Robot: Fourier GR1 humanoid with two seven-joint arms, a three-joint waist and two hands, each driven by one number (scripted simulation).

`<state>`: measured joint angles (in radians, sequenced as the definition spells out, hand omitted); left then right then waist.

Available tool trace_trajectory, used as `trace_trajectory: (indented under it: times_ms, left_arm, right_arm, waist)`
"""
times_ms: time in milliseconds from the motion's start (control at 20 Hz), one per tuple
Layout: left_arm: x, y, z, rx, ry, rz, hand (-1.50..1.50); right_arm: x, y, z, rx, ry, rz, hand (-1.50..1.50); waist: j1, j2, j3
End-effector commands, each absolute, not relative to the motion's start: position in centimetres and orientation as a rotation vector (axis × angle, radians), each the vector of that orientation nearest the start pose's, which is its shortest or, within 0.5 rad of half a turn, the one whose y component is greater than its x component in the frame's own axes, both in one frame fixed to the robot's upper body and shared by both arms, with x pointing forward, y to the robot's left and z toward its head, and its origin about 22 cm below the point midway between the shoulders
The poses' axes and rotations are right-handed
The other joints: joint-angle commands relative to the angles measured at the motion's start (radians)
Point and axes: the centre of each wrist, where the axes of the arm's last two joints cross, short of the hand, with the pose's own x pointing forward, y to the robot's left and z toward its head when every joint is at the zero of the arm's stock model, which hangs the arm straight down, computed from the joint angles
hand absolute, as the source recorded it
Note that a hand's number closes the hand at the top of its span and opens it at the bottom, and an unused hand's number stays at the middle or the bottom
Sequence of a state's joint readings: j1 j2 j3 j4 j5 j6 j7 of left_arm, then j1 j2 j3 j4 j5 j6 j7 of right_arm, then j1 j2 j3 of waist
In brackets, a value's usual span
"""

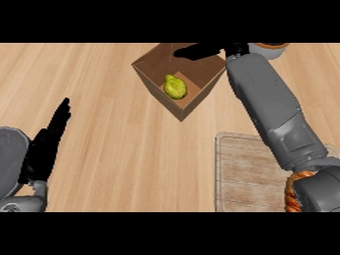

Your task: Pick the pear from the cutting board and place it in the cardboard box

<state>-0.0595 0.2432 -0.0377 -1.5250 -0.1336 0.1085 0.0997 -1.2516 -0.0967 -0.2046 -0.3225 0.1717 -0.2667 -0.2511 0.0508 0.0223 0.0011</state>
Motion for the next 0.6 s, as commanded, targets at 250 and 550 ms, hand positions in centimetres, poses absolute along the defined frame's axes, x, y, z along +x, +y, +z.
trace_trajectory:
  times_ms: [250,550]
  left_arm:
    - [24.3,26.8,1.8,0.347,-1.470,-0.233,0.00]
    - [25.0,27.6,1.1,0.354,-1.482,-0.235,0.00]
  right_arm:
    - [47.0,-25.6,14.1,-0.319,-1.789,-0.049,-1.50]
    - [44.7,-34.4,12.8,-0.309,-1.804,-0.059,-1.50]
  waist:
    - [-0.004,-0.003,0.001]
    - [-0.010,-0.001,0.001]
